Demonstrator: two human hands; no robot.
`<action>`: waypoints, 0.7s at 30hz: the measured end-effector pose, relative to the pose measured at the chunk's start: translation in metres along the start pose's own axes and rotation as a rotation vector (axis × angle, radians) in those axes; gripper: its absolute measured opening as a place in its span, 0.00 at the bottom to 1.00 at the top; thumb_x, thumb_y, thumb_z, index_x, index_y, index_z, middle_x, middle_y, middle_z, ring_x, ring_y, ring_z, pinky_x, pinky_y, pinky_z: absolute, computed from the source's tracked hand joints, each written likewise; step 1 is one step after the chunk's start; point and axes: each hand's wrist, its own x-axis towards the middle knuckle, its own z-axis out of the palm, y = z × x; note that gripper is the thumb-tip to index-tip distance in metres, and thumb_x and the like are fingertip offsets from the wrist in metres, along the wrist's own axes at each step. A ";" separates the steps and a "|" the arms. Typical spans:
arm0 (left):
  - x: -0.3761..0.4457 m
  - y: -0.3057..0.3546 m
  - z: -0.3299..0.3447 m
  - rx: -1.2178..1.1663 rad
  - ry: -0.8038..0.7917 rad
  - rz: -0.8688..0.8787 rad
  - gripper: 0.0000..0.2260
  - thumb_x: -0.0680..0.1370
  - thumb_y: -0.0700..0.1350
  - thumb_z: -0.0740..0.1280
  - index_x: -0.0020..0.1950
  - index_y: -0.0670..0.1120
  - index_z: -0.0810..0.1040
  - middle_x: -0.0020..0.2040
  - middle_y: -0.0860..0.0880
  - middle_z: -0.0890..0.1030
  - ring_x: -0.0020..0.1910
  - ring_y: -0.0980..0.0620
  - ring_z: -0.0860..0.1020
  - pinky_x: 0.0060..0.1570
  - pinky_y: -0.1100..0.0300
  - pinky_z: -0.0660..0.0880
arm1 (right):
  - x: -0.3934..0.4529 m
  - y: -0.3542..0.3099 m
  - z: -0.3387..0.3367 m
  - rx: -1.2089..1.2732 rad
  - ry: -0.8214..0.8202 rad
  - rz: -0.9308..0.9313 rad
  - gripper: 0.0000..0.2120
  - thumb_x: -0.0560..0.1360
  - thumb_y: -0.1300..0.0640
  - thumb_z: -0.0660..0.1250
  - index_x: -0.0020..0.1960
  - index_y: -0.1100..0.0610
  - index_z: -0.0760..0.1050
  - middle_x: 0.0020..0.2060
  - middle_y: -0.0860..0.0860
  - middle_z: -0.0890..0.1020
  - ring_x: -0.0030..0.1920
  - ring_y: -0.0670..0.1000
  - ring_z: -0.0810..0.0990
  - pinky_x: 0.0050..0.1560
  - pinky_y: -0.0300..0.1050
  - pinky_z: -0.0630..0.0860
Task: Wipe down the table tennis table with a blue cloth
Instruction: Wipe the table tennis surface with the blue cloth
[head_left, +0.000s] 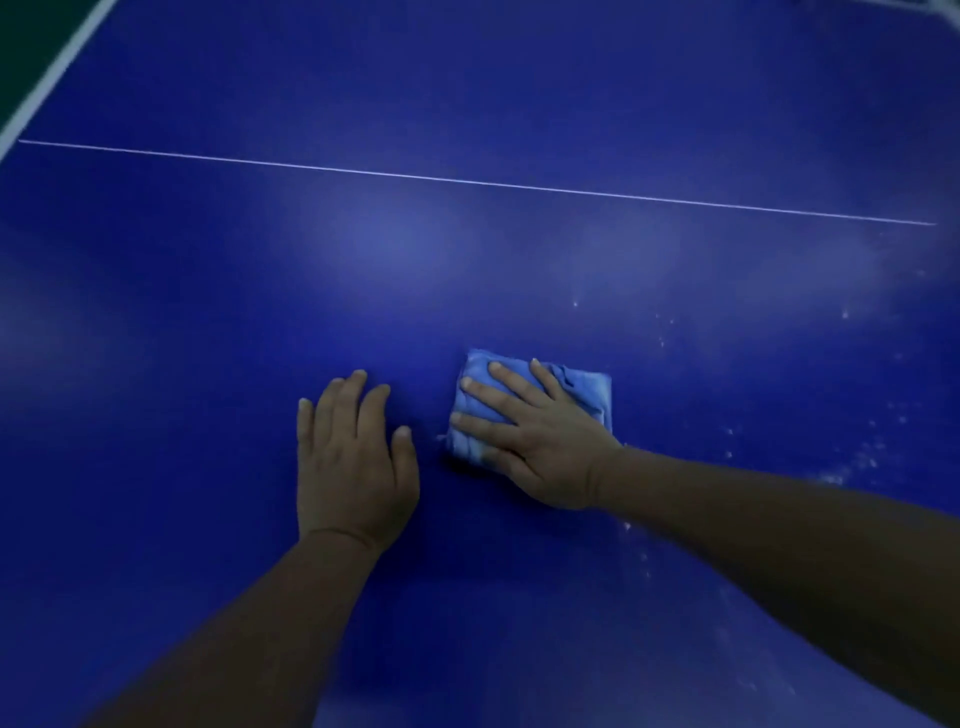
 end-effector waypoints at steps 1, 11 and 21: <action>0.007 0.002 0.004 0.020 -0.011 -0.011 0.26 0.79 0.53 0.52 0.69 0.39 0.73 0.73 0.39 0.69 0.75 0.39 0.64 0.76 0.40 0.51 | 0.014 0.018 -0.005 -0.004 -0.005 0.002 0.23 0.84 0.41 0.45 0.78 0.40 0.57 0.80 0.46 0.54 0.80 0.55 0.48 0.77 0.64 0.42; 0.015 0.000 0.018 0.048 -0.070 -0.080 0.28 0.80 0.55 0.49 0.73 0.41 0.70 0.77 0.42 0.63 0.78 0.44 0.55 0.78 0.44 0.47 | 0.105 0.108 -0.036 -0.012 0.078 0.376 0.24 0.84 0.44 0.46 0.79 0.43 0.56 0.80 0.49 0.54 0.80 0.58 0.50 0.75 0.65 0.44; 0.018 -0.003 0.022 0.089 -0.062 -0.038 0.27 0.79 0.53 0.53 0.70 0.38 0.72 0.74 0.38 0.65 0.76 0.37 0.59 0.76 0.42 0.50 | 0.115 0.130 -0.042 -0.010 0.024 0.365 0.24 0.84 0.43 0.46 0.79 0.41 0.55 0.80 0.47 0.53 0.80 0.55 0.47 0.76 0.63 0.42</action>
